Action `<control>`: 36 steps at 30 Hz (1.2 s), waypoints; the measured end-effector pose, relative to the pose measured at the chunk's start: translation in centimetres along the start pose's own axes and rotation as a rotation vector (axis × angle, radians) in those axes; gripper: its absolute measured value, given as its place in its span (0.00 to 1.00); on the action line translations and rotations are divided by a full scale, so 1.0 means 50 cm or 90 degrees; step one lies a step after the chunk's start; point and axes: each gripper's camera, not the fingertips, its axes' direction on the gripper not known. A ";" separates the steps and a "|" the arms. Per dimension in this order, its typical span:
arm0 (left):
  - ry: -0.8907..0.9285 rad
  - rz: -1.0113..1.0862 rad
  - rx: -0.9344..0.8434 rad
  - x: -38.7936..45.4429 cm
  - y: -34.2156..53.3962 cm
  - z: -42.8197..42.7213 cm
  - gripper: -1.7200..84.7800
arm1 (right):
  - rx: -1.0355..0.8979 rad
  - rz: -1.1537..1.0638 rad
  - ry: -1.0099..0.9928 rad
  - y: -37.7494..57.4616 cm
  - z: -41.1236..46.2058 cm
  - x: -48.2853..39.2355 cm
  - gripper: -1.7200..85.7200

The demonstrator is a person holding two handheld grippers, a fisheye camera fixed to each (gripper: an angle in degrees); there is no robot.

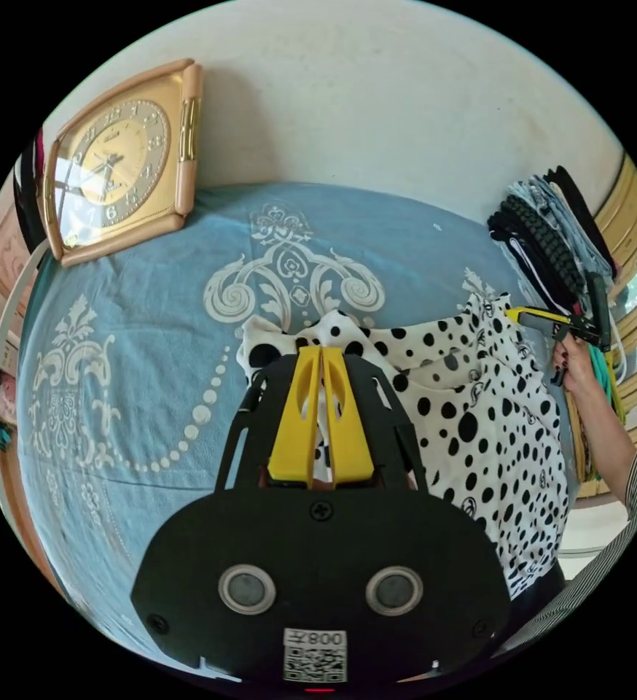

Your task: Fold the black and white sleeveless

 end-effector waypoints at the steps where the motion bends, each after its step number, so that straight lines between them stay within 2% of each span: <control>1: 0.009 0.003 0.006 0.005 0.007 -0.007 0.02 | 0.010 -0.003 -0.002 0.010 -0.012 -0.001 0.02; 4: 0.026 0.009 0.022 0.024 0.046 -0.025 0.02 | 0.063 0.002 -0.023 0.067 -0.073 -0.005 0.02; 8: 0.050 -0.009 -0.068 0.033 0.073 0.025 0.02 | 0.038 -0.001 -0.030 0.149 -0.103 -0.023 0.02; 11: 0.043 -0.040 -0.041 0.036 0.083 -0.006 0.02 | -0.022 0.005 -0.011 0.192 -0.092 -0.028 0.02; 13: 0.051 -0.033 -0.001 0.049 0.090 -0.050 0.02 | -0.004 0.017 0.020 0.210 -0.108 -0.023 0.02; 15: 0.042 -0.012 0.013 0.067 0.103 -0.091 0.02 | 0.031 0.054 -0.008 0.218 -0.140 -0.001 0.02; 20: 0.022 0.016 -0.019 0.086 0.127 -0.086 0.02 | 0.046 0.062 -0.017 0.198 -0.164 0.031 0.03; 23: 0.058 0.008 -0.022 0.087 0.134 -0.067 0.02 | 0.043 0.063 -0.031 0.186 -0.171 0.042 0.03; 28: 0.102 0.009 -0.015 0.106 0.151 -0.046 0.02 | 0.012 0.064 -0.133 0.221 -0.182 0.046 0.08; 33: 0.160 0.045 -0.001 0.154 0.172 -0.049 0.02 | 0.060 0.056 -0.141 0.286 -0.237 0.026 0.11; 36: 0.218 0.076 -0.008 0.198 0.175 -0.039 0.02 | 0.042 0.011 -0.078 0.292 -0.231 -0.004 0.11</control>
